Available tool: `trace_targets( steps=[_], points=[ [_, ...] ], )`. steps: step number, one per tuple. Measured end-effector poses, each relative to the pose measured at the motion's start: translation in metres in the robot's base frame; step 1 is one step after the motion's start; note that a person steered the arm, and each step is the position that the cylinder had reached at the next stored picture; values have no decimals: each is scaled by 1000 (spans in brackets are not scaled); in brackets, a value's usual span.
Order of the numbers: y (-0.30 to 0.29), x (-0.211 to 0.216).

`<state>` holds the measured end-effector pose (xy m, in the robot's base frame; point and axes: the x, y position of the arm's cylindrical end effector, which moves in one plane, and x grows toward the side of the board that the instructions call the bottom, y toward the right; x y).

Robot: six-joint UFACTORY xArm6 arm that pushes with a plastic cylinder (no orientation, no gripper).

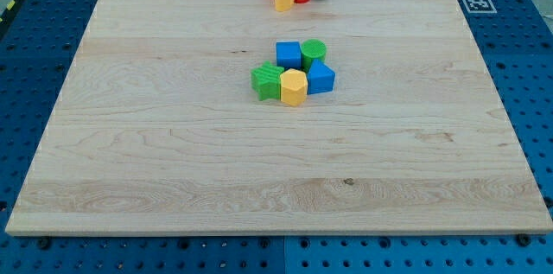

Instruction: Separate the group of blocks at the center

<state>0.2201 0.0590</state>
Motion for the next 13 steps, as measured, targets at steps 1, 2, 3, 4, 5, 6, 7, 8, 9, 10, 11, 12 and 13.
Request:
trace_targets(
  steps=[1, 2, 3, 4, 5, 6, 7, 8, 9, 10, 11, 12, 13],
  points=[
    [16, 42],
    [49, 134],
    [58, 230],
    [55, 293],
    [14, 293],
    [-28, 274],
    [-42, 260],
    [-44, 244],
    [-46, 231],
    [-61, 218],
    [-73, 205],
    [-75, 196],
    [-72, 196]
  ],
)
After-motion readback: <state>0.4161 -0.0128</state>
